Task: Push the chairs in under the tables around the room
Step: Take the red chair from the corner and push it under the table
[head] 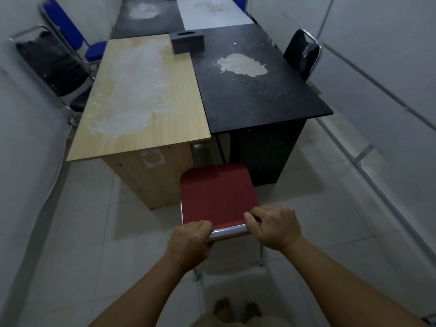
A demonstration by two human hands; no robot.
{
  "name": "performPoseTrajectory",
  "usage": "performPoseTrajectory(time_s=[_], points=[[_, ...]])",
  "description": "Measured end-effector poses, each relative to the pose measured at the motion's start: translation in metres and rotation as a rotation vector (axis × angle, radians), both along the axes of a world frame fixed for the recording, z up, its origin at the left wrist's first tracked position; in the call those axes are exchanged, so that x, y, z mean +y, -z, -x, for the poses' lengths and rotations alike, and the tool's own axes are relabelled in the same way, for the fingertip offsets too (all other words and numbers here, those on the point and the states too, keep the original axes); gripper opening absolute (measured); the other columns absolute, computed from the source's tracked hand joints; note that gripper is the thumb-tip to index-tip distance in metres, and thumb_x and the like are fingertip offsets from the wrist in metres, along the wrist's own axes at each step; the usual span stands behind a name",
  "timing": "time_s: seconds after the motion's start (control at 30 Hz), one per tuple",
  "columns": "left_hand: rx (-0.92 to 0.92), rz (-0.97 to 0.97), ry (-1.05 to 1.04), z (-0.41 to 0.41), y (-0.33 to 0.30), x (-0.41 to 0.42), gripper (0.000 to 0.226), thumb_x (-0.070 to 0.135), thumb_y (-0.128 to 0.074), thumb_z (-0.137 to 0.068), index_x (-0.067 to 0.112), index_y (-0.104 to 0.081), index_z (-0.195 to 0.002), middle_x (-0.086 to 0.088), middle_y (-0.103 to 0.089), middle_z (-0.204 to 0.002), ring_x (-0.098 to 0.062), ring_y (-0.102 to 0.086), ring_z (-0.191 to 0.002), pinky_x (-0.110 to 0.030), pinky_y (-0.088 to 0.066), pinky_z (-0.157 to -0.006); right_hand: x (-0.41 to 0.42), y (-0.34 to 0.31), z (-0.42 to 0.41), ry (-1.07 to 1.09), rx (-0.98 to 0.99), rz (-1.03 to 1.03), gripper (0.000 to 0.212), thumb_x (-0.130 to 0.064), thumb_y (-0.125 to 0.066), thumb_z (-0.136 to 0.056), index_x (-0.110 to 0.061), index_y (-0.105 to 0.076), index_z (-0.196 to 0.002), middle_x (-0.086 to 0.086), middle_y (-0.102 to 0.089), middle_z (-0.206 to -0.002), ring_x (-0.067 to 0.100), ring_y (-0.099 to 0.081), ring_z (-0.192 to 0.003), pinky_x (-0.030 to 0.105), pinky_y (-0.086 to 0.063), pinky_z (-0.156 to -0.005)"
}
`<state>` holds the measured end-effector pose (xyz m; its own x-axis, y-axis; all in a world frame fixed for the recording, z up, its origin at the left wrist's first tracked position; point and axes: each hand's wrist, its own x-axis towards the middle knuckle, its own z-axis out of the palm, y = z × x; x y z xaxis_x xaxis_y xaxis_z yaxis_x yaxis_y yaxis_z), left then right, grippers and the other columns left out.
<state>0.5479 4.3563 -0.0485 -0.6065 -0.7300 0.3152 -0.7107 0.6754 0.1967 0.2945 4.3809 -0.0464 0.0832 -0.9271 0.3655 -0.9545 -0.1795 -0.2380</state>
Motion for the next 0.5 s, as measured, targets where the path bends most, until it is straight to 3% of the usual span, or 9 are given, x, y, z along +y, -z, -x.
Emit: performPoseTrajectory(time_s=[0.1,0.33,0.5], points=[[0.001,0.024,0.0,0.016,-0.001,-0.001,0.017,0.032,-0.061,-0.075,0.019,-0.052,-0.069,0.004,-0.054,-0.059,-0.017,-0.048,-0.045,-0.025,-0.03,-0.039,-0.007,-0.003,0.016,0.002,0.027,-0.022,0.045,-0.049,-0.042,-0.092,-0.021,-0.052,-0.058,-0.007,-0.048,-0.051,0.011,-0.039,-0.045,0.022,-0.021,-0.045],[-0.029,0.078,0.001,0.028,0.002,-0.007,0.033,0.035,-0.08,-0.067,0.019,-0.051,-0.067,0.003,-0.055,-0.059,-0.018,-0.05,-0.046,-0.024,-0.029,-0.04,-0.015,0.001,0.029,-0.03,0.001,-0.017,0.042,-0.05,-0.044,-0.09,-0.022,-0.055,-0.06,-0.007,-0.051,-0.053,0.013,-0.045,-0.046,0.023,-0.024,-0.045],[-0.013,0.111,0.006,0.044,0.002,-0.006,0.034,0.032,-0.083,-0.066,0.019,-0.052,-0.066,0.003,-0.055,-0.059,-0.017,-0.049,-0.046,-0.023,-0.024,-0.042,-0.021,0.003,0.047,-0.042,-0.033,-0.018,0.043,-0.051,-0.044,-0.09,-0.022,-0.057,-0.061,-0.007,-0.053,-0.054,0.014,-0.048,-0.048,0.025,-0.033,-0.043]])
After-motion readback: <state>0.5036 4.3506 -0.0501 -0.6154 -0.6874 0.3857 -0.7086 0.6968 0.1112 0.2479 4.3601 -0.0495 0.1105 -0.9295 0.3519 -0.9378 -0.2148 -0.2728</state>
